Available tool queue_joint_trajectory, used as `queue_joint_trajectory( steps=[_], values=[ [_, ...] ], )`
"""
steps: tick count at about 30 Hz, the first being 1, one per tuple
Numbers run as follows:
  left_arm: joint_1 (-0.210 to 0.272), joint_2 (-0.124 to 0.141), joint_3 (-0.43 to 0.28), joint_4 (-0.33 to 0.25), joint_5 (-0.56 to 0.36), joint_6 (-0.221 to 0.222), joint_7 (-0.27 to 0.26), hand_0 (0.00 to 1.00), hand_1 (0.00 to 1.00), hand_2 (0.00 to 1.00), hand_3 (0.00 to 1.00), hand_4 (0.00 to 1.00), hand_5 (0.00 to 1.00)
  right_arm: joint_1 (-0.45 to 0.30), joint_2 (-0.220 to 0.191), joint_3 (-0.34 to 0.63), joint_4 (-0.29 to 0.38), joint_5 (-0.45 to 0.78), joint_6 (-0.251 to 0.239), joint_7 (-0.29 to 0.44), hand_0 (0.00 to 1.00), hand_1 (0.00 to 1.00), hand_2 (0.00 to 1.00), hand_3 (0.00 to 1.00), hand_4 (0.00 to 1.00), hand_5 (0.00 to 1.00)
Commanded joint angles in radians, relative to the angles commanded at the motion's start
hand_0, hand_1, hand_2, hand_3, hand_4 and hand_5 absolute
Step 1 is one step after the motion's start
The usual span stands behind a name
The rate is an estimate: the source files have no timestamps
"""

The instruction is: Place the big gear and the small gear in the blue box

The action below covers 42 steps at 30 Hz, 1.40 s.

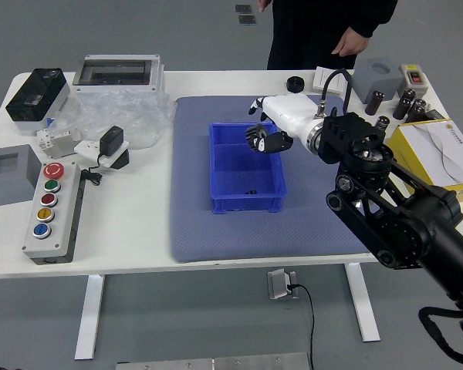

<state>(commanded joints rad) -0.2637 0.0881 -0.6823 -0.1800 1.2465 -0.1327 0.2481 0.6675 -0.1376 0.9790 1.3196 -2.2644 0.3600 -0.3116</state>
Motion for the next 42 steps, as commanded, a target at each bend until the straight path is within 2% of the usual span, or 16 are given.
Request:
queue_joint_trajectory(
  steps=[2, 3, 10, 14, 15, 18, 20, 21, 26, 27, 30, 32, 33, 36, 39, 42],
  values=[
    [0.001, 0.000, 0.000, 0.000, 0.000, 0.000, 0.000, 0.792, 0.770, 0.766, 0.690, 0.562, 0.262, 0.002, 0.002, 0.001, 0.000, 0.002, 0.003, 0.002, 0.743, 0.724, 0.890, 0.998, 0.756, 0.435],
    [0.001, 0.000, -0.001, 0.000, 0.000, 0.000, 0.001, 0.792, 0.770, 0.766, 0.690, 0.562, 0.259, 0.002, 0.002, 0.001, 0.001, 0.003, 0.005, 0.002, 0.779, 0.762, 0.947, 0.998, 0.783, 0.452],
    [0.000, -0.001, -0.002, 0.000, -0.004, 0.001, 0.000, 0.792, 0.770, 0.767, 0.691, 0.564, 0.260, -0.008, -0.010, 0.031, 0.021, 0.003, 0.002, 0.003, 0.794, 0.774, 0.954, 0.998, 0.797, 0.474],
    [0.001, -0.001, -0.003, 0.000, -0.007, 0.001, 0.000, 0.792, 0.770, 0.767, 0.691, 0.564, 0.260, -0.032, -0.035, 0.073, 0.050, 0.024, -0.023, 0.005, 0.794, 0.774, 0.954, 0.998, 0.797, 0.474],
    [0.001, -0.001, -0.003, 0.000, -0.008, 0.001, 0.000, 0.792, 0.770, 0.766, 0.691, 0.563, 0.257, -0.041, -0.043, 0.085, 0.057, 0.036, -0.035, 0.006, 0.827, 0.792, 0.924, 0.970, 0.761, 0.481],
    [0.001, -0.001, -0.006, 0.000, -0.009, 0.002, 0.000, 0.792, 0.770, 0.766, 0.691, 0.563, 0.257, -0.070, -0.068, 0.124, 0.076, 0.084, -0.074, 0.012, 0.827, 0.792, 0.924, 0.970, 0.761, 0.481],
    [0.001, -0.001, -0.008, 0.000, -0.008, 0.002, 0.000, 0.792, 0.770, 0.766, 0.691, 0.563, 0.257, -0.090, -0.083, 0.153, 0.086, 0.121, -0.104, 0.019, 0.827, 0.792, 0.924, 0.970, 0.761, 0.481],
    [0.001, -0.001, -0.008, 0.000, -0.009, 0.003, 0.000, 0.792, 0.770, 0.765, 0.691, 0.563, 0.256, -0.101, -0.091, 0.168, 0.090, 0.141, -0.119, 0.023, 0.857, 0.811, 0.926, 0.935, 0.646, 0.511],
    [0.000, -0.002, -0.011, 0.000, -0.006, 0.003, -0.001, 0.792, 0.770, 0.765, 0.691, 0.563, 0.256, -0.150, -0.118, 0.241, 0.099, 0.246, -0.195, 0.048, 0.857, 0.811, 0.926, 0.935, 0.646, 0.511],
    [-0.001, -0.001, -0.011, 0.000, -0.005, 0.004, -0.001, 0.792, 0.769, 0.765, 0.691, 0.564, 0.256, -0.161, -0.123, 0.256, 0.098, 0.274, -0.211, 0.056, 0.862, 0.816, 0.912, 0.897, 0.568, 0.592],
    [-0.001, 0.001, -0.016, 0.000, 0.003, 0.005, -0.002, 0.792, 0.769, 0.765, 0.691, 0.564, 0.256, -0.189, -0.131, 0.303, 0.094, 0.359, -0.246, 0.079, 0.862, 0.816, 0.912, 0.897, 0.568, 0.592],
    [-0.001, 0.002, -0.019, 0.000, 0.006, 0.006, -0.002, 0.792, 0.769, 0.765, 0.691, 0.564, 0.256, -0.204, -0.135, 0.332, 0.092, 0.412, -0.258, 0.092, 0.862, 0.816, 0.912, 0.897, 0.568, 0.592],
    [-0.001, 0.002, -0.019, 0.000, 0.007, 0.006, -0.002, 0.792, 0.770, 0.765, 0.691, 0.566, 0.257, -0.210, -0.136, 0.345, 0.093, 0.437, -0.261, 0.097, 0.866, 0.818, 0.899, 0.864, 0.541, 0.640],
    [-0.002, 0.002, -0.020, 0.000, 0.010, 0.006, -0.003, 0.792, 0.770, 0.765, 0.691, 0.566, 0.257, -0.232, -0.145, 0.394, 0.093, 0.528, -0.266, 0.115, 0.866, 0.818, 0.899, 0.864, 0.541, 0.640],
    [-0.001, 0.002, -0.022, 0.000, 0.014, 0.007, -0.003, 0.792, 0.770, 0.764, 0.691, 0.567, 0.258, -0.250, -0.151, 0.431, 0.088, 0.612, -0.263, 0.130, 0.876, 0.820, 0.895, 0.838, 0.524, 0.682],
    [0.000, 0.004, -0.025, 0.000, 0.020, 0.008, -0.003, 0.792, 0.770, 0.764, 0.691, 0.567, 0.258, -0.266, -0.156, 0.468, 0.079, 0.704, -0.252, 0.143, 0.876, 0.820, 0.895, 0.838, 0.524, 0.682]
  ],
)
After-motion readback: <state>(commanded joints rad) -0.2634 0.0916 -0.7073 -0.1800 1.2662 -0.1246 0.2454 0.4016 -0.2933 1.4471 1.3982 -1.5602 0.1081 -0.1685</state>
